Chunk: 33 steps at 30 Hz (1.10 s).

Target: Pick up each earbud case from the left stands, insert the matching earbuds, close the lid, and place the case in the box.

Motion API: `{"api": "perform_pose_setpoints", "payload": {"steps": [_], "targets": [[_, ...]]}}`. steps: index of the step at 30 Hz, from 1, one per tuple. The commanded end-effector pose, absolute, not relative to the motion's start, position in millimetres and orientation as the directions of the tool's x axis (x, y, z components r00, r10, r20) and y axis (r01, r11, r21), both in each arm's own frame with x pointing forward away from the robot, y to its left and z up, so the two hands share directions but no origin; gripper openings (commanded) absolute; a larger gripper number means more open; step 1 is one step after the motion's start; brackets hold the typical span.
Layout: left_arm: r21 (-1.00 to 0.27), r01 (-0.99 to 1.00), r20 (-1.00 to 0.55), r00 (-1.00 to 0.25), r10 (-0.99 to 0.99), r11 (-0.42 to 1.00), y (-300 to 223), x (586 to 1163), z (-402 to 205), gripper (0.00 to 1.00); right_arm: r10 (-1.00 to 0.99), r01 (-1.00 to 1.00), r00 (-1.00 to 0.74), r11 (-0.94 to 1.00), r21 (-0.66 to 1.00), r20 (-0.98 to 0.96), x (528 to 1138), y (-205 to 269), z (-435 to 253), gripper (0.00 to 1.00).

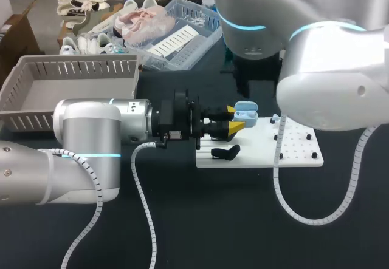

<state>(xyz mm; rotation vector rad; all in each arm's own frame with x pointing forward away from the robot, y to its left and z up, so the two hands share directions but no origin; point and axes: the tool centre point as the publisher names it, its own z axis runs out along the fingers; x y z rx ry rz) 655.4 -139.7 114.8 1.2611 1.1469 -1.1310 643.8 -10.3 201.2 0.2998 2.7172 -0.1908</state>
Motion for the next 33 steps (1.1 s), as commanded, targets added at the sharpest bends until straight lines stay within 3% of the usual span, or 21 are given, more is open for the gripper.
{"api": "perform_pose_setpoints", "payload": {"steps": [1,12,18,33], "targets": [[0.097,0.995,-0.995,0.097,0.012,0.001,-140,656,114,0.00,0.221,0.248,-0.858,0.969,0.002,-0.463,633,-41,204,0.83],[0.097,0.995,-0.995,0.097,0.012,0.001,-140,656,114,0.00,0.347,0.316,-0.804,0.937,0.146,-0.484,642,-75,201,0.78],[0.097,0.995,-0.995,0.097,0.012,0.001,-140,656,114,0.00,0.391,0.334,-0.793,0.920,0.203,-0.467,653,-85,189,0.84],[0.097,0.995,-0.995,0.097,0.012,0.001,-140,656,114,0.00,0.453,0.373,-0.805,0.889,0.267,-0.384,688,-107,144,0.80]]}}
